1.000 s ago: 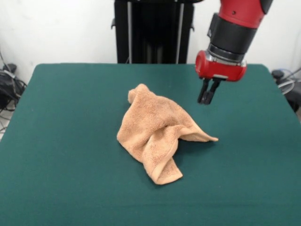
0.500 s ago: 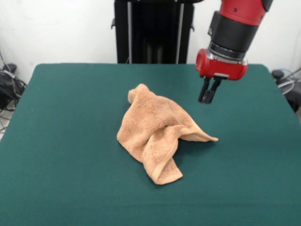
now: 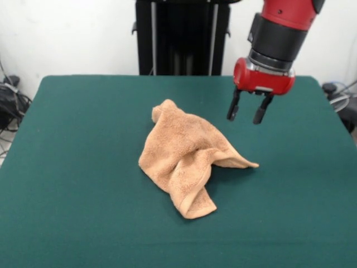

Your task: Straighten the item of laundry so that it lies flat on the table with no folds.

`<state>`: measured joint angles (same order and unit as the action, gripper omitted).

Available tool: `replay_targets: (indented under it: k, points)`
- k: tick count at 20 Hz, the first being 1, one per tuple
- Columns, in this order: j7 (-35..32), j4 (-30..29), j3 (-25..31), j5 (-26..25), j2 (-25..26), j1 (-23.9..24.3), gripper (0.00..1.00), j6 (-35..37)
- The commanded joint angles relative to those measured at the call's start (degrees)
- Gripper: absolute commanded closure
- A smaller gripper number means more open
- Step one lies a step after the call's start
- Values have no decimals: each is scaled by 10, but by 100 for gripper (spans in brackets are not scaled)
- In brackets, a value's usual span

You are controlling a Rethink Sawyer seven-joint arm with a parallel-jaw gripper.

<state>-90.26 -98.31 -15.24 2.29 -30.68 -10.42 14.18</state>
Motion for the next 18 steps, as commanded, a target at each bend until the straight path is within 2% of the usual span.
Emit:
replay_targets:
  k: [1, 7, 10, 14, 18]
  points:
    - [-126, -14, 9, 15, 21, -11, 0, 12]
    - [-135, -15, 10, 22, 27, -10, 0, -1]
    - [-165, -23, 16, 40, 45, -12, 0, -41]
    - [-180, -18, 15, 62, 46, -20, 0, -42]
    - [-167, 6, 11, 78, 45, -22, 0, -10]
